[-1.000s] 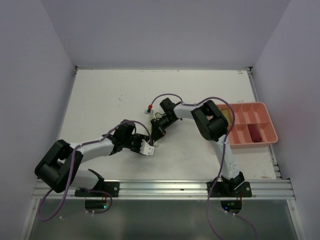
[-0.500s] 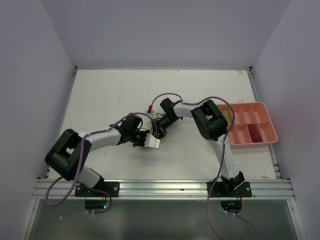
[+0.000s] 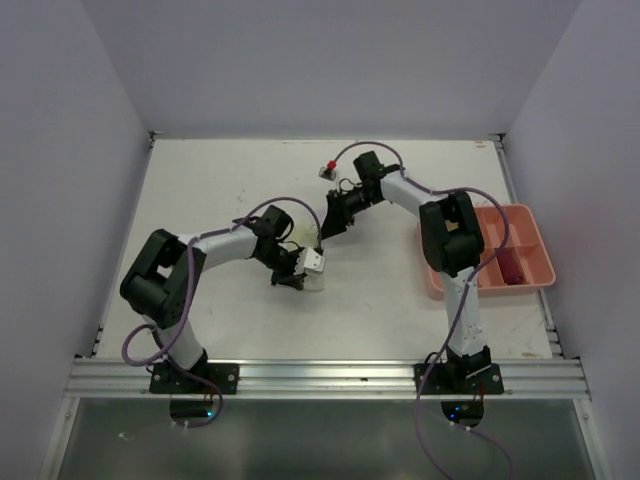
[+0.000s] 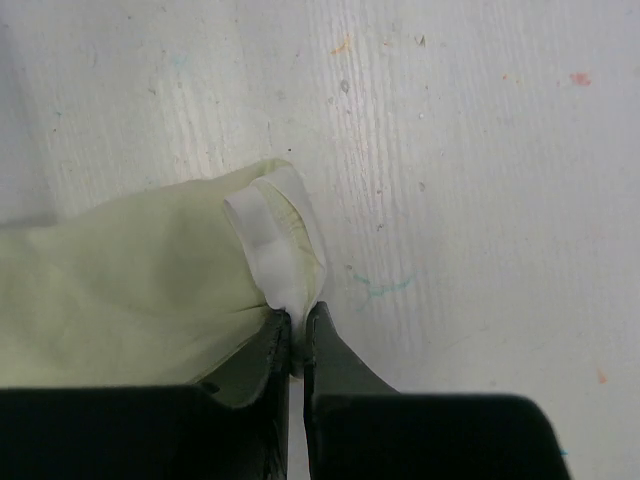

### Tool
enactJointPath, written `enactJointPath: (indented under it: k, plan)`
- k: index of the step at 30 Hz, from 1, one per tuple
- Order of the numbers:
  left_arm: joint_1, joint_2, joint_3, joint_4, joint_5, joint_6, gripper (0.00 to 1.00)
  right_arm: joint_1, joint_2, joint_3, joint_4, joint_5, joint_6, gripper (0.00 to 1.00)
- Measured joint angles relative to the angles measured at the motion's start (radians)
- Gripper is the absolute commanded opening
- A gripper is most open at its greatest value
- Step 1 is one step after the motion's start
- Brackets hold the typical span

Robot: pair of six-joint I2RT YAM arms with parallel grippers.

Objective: Roll the underwear

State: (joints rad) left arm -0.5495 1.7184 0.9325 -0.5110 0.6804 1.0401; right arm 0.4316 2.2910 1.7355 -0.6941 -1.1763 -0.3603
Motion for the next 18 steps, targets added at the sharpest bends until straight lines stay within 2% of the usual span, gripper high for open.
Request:
enactJointPath:
  k: [1,3,5,8,12,15,18]
  plan:
    - [0.015,0.034,0.037,-0.043,0.030,0.002,0.00,-0.034,-0.032,0.000,-0.001,0.014,0.000,0.53]
    - [0.056,0.111,0.116,-0.141,0.101,0.017,0.00,-0.080,-0.085,-0.004,-0.006,0.042,-0.014,0.74]
    - [0.104,0.212,0.214,-0.256,0.190,0.029,0.00,-0.114,-0.161,-0.026,-0.027,0.103,-0.074,0.80]
    - [0.167,0.362,0.344,-0.430,0.320,0.040,0.00,-0.108,-0.301,-0.102,-0.062,0.189,-0.174,0.81]
    - [0.211,0.520,0.480,-0.626,0.422,0.036,0.00,-0.035,-0.535,-0.301,-0.034,0.304,-0.276,0.79]
    - [0.222,0.599,0.550,-0.743,0.444,0.032,0.00,0.073,-0.672,-0.436,0.020,0.428,-0.349,0.72]
    - [0.224,0.665,0.605,-0.846,0.448,0.026,0.00,0.233,-0.723,-0.523,0.081,0.521,-0.401,0.68]
